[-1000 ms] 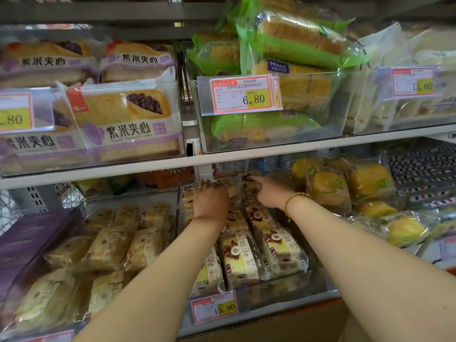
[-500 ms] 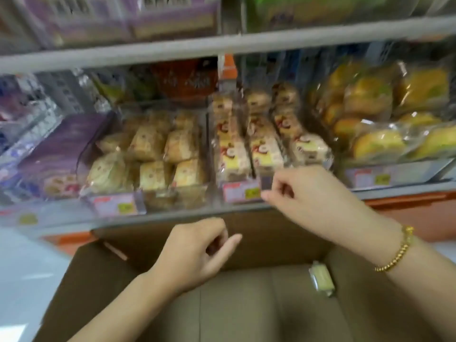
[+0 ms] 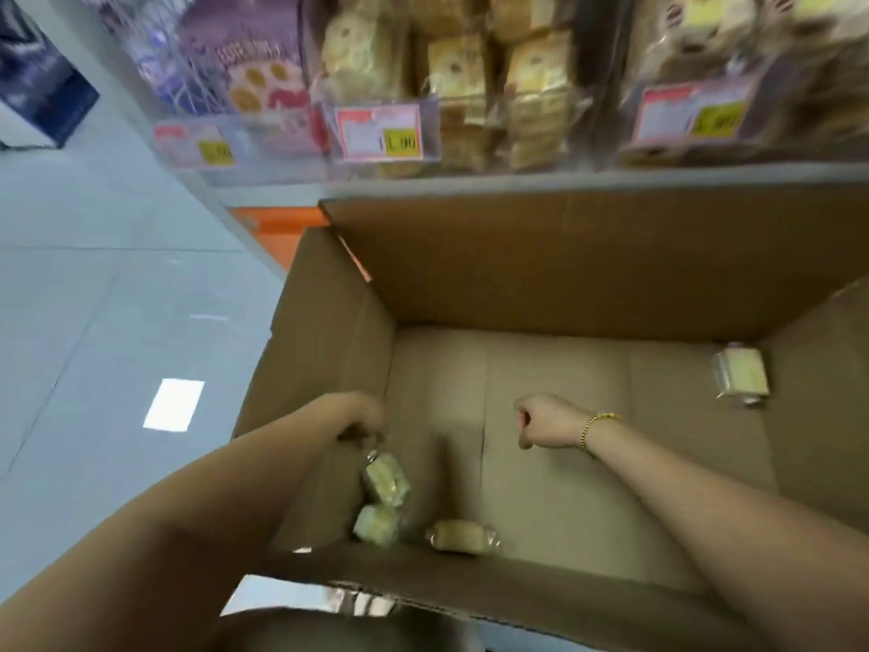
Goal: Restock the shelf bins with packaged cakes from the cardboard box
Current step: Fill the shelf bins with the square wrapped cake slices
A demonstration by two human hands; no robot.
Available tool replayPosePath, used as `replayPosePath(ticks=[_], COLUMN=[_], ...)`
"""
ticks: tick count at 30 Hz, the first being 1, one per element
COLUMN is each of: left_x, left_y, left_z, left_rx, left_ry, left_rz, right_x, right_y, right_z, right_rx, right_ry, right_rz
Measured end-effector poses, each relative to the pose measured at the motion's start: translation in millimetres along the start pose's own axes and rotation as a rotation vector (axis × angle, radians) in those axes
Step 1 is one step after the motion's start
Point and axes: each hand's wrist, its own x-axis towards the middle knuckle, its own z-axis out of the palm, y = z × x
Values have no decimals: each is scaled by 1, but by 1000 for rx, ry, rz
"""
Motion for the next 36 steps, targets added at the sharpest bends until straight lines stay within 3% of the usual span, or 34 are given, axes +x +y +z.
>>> replayPosePath(ticks=[3, 6, 8, 13, 16, 19, 25, 29, 33, 36], left_x=[31, 62, 75, 100, 113, 124, 122, 109, 93, 70], left_y=[-15, -8, -6, -1, -4, -3, 5, 5, -4, -18], left_z=[21, 37, 53, 75, 82, 95, 88, 74, 44, 7], left_rx=[16, 51, 46, -129, -328, -614, -593, -567, -605, -798], left_ry=[-80, 34, 19, -85, -322, -494, -515, -544, -446, -348], left_rz=[-11, 75, 79, -42, -132, -234, -209, -199, -146, -110], right_x=[24, 33, 35, 38, 45, 56, 56, 53, 49, 42], right_y=[0, -8, -12, -13, -16, -18, -24, -39, -42, -31], right_z=[40, 75, 96, 136, 149, 149, 150, 151, 119, 78], right_rx=[41, 148, 217, 326, 470, 669, 986, 1145, 1220, 1192], right_ry=[-190, -352, -419, -448, -473, -616, -694, -608, -607, -456], right_rz=[46, 124, 199, 319, 478, 654, 865, 818, 665, 512])
